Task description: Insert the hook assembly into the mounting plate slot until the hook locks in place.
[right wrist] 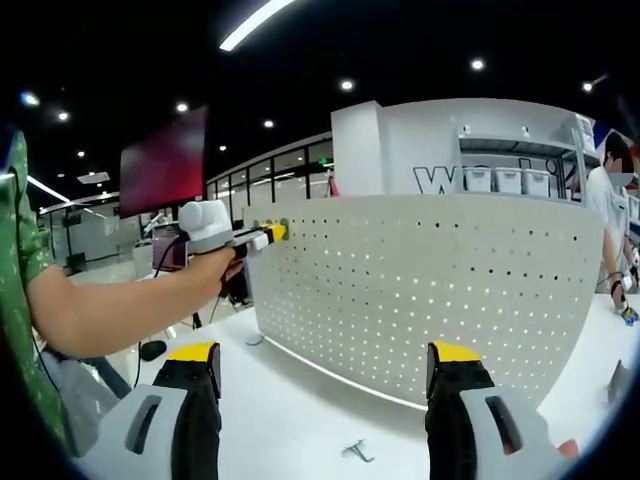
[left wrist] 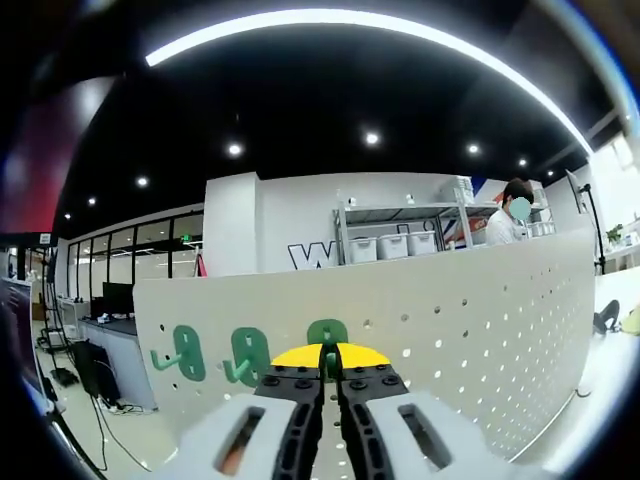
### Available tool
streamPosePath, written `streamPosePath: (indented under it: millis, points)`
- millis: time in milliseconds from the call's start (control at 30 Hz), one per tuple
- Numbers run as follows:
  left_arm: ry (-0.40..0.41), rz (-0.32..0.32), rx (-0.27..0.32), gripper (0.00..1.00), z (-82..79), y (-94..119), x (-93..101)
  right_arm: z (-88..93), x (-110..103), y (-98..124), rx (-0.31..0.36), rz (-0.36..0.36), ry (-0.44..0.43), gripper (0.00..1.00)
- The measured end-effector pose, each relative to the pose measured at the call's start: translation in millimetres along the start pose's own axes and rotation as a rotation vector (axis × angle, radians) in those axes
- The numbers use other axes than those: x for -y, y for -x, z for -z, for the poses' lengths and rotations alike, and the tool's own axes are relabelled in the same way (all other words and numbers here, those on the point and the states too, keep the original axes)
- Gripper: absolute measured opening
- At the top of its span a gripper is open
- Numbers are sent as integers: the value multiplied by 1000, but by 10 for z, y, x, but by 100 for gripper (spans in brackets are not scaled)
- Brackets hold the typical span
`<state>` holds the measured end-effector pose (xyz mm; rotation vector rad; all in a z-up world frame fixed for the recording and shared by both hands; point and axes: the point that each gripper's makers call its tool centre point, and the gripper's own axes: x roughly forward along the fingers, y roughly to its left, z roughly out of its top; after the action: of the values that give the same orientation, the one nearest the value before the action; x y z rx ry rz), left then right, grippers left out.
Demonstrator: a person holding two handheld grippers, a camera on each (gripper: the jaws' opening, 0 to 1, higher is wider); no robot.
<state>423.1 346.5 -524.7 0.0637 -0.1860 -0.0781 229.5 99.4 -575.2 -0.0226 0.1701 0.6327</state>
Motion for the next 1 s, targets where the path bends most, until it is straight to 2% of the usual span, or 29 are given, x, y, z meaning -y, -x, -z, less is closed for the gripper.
streamPosePath:
  millis: [533, 800, 1000]
  points:
    - [10, 9, -4, 5, 0, -1, -4, -16, -7, 23, 2, 1, 4, 86]
    - [27, 9, -8, 13, -7, 11, -10, -10, -14, 26, 0, 1, 3, 86]
    - [31, 17, -1, 14, -35, 41, 13, -31, -22, 40, 6, 1, 6, 86]
